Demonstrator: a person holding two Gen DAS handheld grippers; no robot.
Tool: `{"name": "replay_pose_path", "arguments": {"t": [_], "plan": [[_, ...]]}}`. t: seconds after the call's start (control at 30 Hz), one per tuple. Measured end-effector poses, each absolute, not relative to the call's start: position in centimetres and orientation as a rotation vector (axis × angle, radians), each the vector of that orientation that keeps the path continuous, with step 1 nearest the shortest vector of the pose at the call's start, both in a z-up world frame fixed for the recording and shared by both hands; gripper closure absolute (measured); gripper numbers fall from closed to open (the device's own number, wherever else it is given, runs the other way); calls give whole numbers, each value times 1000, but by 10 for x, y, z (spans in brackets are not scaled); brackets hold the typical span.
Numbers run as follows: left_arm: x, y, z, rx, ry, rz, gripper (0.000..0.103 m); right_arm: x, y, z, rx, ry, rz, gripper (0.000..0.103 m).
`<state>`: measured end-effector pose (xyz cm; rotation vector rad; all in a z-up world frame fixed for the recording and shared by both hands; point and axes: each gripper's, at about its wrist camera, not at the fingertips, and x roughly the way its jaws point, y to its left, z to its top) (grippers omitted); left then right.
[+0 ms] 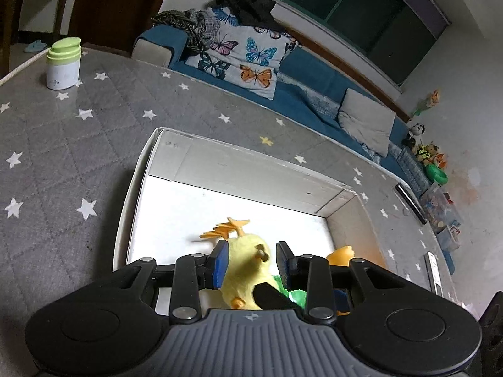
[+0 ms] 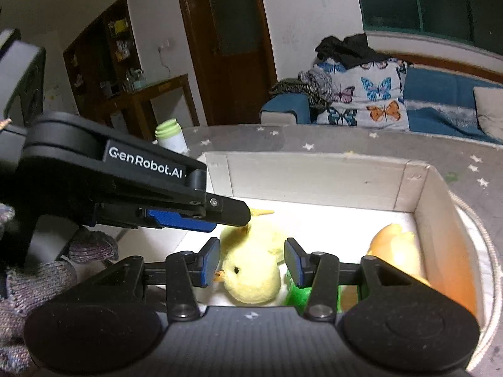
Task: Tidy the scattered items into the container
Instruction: 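Open the right tool to release the chick into the box, then lower the right tool onto the yellow rubber duck and grasp it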
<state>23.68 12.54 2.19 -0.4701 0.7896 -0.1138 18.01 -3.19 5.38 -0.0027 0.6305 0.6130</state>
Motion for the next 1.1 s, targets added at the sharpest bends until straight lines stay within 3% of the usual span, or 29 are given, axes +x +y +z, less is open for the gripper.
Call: {"name": "replay_pose_path", "arguments": {"t": [0.6,1.1], "plan": [[172,99,42,-385,716,-117,68,109,-66,78,-6,547,642,50],[134,88,31,-354,706,-107,68,80,-84,57,-43,590,626,43]]}}
